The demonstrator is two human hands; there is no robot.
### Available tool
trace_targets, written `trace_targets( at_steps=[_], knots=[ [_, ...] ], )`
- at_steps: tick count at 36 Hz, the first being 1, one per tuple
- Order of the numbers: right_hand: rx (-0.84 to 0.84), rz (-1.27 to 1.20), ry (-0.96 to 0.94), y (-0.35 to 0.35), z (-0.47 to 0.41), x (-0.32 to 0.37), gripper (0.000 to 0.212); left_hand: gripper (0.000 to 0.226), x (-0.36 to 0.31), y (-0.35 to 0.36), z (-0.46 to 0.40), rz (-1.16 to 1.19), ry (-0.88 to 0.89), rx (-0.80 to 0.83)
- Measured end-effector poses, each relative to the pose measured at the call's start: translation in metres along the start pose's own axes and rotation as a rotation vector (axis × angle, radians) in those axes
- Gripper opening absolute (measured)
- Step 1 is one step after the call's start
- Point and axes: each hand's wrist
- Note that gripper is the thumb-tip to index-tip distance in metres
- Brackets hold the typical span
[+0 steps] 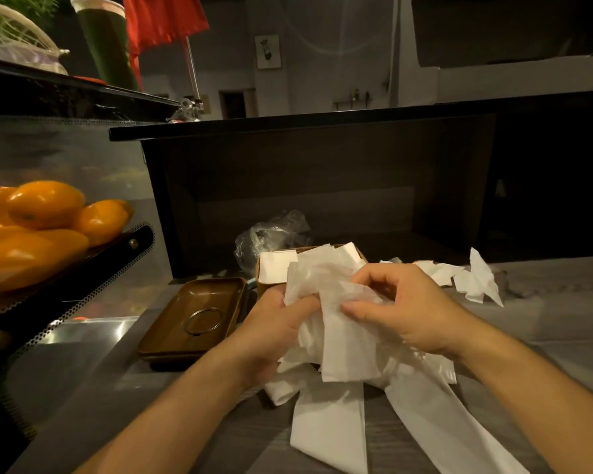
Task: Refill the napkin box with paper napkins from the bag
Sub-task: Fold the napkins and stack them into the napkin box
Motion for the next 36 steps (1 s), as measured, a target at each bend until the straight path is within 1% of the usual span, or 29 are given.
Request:
trace_targets(
  at_steps=[3,7,9,11,13,15,16,19,21,23,25,28,36],
  knots=[
    [-0.005,0.029,-0.027,0.001,-0.001,-0.002,0.011,0.028,0.002,-0.001,-0.002,-0.041,-0.014,-0.007],
    [-0.020,0.099,-0.071,-0.001,-0.003,-0.002,0.010,0.028,0.000,-0.001,0.000,-0.106,-0.009,0.046],
    [-0.014,0.102,-0.059,-0.001,-0.003,-0.002,0.009,0.029,-0.002,-0.002,0.001,-0.060,-0.006,0.058],
    [0.006,0.094,-0.044,0.000,-0.004,-0.002,0.007,0.035,-0.005,-0.002,0.003,0.022,-0.011,0.110],
    [0.014,0.100,-0.038,0.001,-0.004,-0.002,0.005,0.036,-0.005,-0.002,0.005,-0.028,0.041,0.162],
    [0.008,0.080,-0.053,0.000,-0.003,0.001,0.004,0.035,-0.003,-0.001,0.004,-0.134,0.072,0.127],
    [0.008,0.041,-0.050,-0.001,-0.002,0.004,0.004,0.037,-0.001,-0.002,0.003,-0.149,0.061,0.098],
    [-0.007,-0.148,0.042,-0.009,0.000,0.010,0.015,0.037,0.003,-0.006,0.000,-0.108,0.003,0.010],
    [0.004,-0.128,0.105,-0.015,0.002,0.010,0.017,0.038,0.005,-0.009,-0.002,-0.057,-0.045,-0.025],
    [0.049,-0.036,0.118,-0.018,0.003,0.009,0.014,0.036,0.006,-0.010,-0.002,-0.009,-0.081,-0.047],
    [0.063,-0.008,0.112,-0.017,0.004,0.010,0.010,0.037,0.004,-0.010,-0.003,0.015,-0.087,-0.057],
    [0.040,-0.096,0.117,-0.017,0.004,0.011,0.010,0.036,0.001,-0.006,-0.001,0.026,-0.074,-0.071],
    [-0.072,-0.211,0.096,-0.019,0.004,0.015,0.017,0.028,-0.005,-0.007,0.002,0.107,-0.086,-0.113]
  ],
)
Point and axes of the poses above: each hand's wrist, its own z-axis away from the middle knuckle, its own y-axis out of the palm, x = y × z, and after that the axes turned 11 degrees about -z, right-handed
